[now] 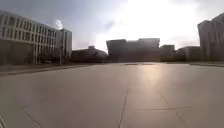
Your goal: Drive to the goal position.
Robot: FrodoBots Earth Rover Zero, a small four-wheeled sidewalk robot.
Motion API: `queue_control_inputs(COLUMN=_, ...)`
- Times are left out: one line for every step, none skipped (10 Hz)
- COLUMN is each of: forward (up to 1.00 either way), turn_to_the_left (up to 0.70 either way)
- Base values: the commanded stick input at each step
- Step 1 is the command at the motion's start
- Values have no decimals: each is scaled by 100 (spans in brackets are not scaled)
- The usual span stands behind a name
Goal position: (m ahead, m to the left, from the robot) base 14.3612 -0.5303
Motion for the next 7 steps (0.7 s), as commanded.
queue_control_inputs(forward=100, turn_to_the_left=3)
queue_control_inputs(forward=100, turn_to_the_left=3)
queue_control_inputs(forward=100, turn_to_the_left=3)
queue_control_inputs(forward=100, turn_to_the_left=3)
queue_control_inputs(forward=100, turn_to_the_left=3)
queue_control_inputs(forward=100, turn_to_the_left=3)
queue_control_inputs(forward=100, turn_to_the_left=3)
